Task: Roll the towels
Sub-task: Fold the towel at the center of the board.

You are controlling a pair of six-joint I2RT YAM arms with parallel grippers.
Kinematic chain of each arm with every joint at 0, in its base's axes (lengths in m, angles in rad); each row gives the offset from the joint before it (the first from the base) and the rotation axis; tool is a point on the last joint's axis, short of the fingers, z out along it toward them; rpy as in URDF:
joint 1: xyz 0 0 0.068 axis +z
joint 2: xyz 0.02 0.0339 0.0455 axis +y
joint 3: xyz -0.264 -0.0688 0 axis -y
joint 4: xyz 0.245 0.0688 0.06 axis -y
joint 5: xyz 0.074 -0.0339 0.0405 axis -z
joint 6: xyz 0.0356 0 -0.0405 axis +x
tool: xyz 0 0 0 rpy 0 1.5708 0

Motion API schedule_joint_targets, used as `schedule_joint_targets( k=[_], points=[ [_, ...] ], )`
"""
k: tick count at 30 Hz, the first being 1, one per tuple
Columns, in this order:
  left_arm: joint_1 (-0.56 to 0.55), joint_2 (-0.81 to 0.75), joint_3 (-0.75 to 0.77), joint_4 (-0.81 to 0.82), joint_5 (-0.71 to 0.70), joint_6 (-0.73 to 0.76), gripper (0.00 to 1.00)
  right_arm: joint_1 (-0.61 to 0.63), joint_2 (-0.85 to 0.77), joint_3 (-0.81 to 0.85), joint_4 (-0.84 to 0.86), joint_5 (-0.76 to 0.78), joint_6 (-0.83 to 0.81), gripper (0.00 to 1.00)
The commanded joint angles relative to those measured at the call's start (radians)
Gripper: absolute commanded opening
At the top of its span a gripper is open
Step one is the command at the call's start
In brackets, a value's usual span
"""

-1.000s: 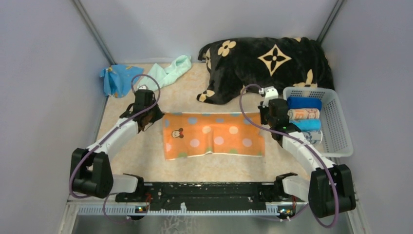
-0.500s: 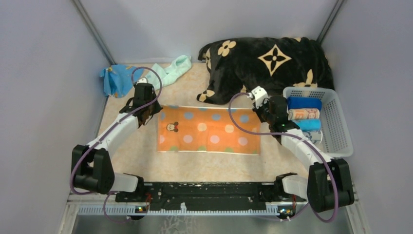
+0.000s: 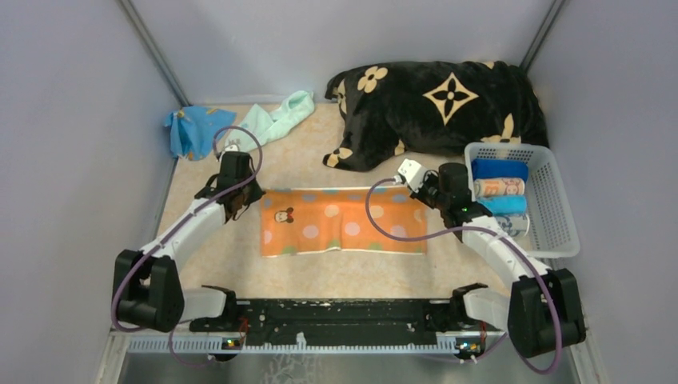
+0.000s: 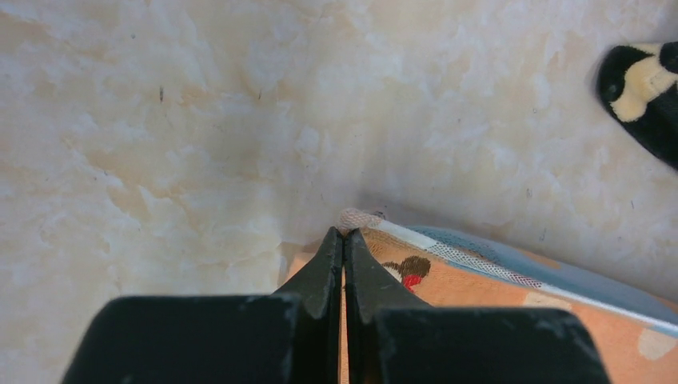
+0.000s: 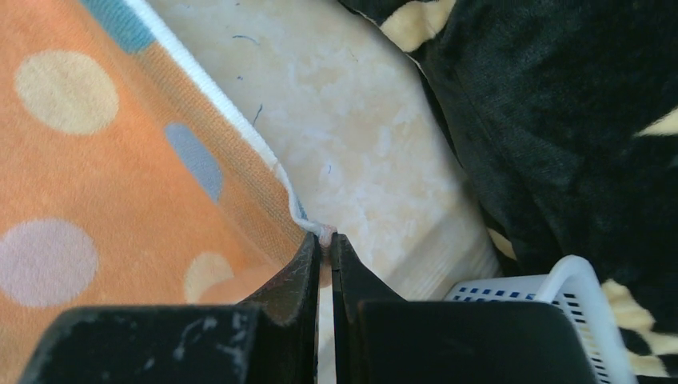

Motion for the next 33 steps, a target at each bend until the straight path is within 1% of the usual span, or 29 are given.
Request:
schedule_joint_targets(
  k=[1,7,11,13,15,17,20,21,22,24,25,27,29,31,33],
  points=[
    [0.014,-0.082,-0.033,-0.010,-0.011,-0.027,0.00,0.023,-0.119,-0.039,-0.039,-0.011,-0.150,0.02],
    [0.014,-0.178,-0.117,-0.043,0.015,-0.092,0.00,0.041,-0.221,-0.097,-0.150,-0.069,-0.196,0.04],
    [0.014,-0.254,-0.176,-0.078,0.031,-0.124,0.02,0.074,-0.265,-0.095,-0.270,-0.070,-0.250,0.07],
    [0.014,-0.299,-0.205,-0.105,0.052,-0.149,0.03,0.085,-0.284,-0.081,-0.359,-0.073,-0.272,0.09],
    [0.013,-0.357,-0.248,-0.115,0.083,-0.182,0.06,0.106,-0.309,-0.074,-0.418,-0.067,-0.287,0.11],
    [0.013,-0.425,-0.291,-0.133,0.098,-0.221,0.10,0.109,-0.350,-0.089,-0.437,-0.046,-0.290,0.12],
    [0.014,-0.560,-0.345,-0.145,0.140,-0.263,0.12,0.109,-0.420,-0.114,-0.470,-0.012,-0.318,0.16],
    [0.014,-0.586,-0.356,-0.154,0.148,-0.278,0.15,0.109,-0.447,-0.126,-0.468,0.005,-0.317,0.17],
    [0.013,-0.637,-0.363,-0.166,0.155,-0.289,0.20,0.109,-0.489,-0.136,-0.465,0.023,-0.316,0.19],
    [0.014,-0.708,-0.362,-0.194,0.151,-0.303,0.36,0.109,-0.554,-0.148,-0.476,0.039,-0.313,0.25],
    [0.013,-0.739,-0.358,-0.210,0.144,-0.313,0.42,0.109,-0.584,-0.151,-0.480,0.046,-0.305,0.27],
    [0.014,-0.789,-0.355,-0.215,0.146,-0.316,0.51,0.109,-0.635,-0.141,-0.479,0.015,-0.258,0.30],
    [0.013,-0.815,-0.346,-0.216,0.159,-0.323,0.58,0.109,-0.660,-0.104,-0.442,-0.032,-0.139,0.38],
    [0.013,-0.809,-0.341,-0.202,0.216,-0.325,0.62,0.109,-0.657,-0.075,-0.349,-0.052,0.068,0.44],
    [0.012,-0.765,-0.339,-0.178,0.302,-0.326,0.65,0.109,-0.637,-0.057,-0.248,-0.053,0.284,0.46]
  ],
)
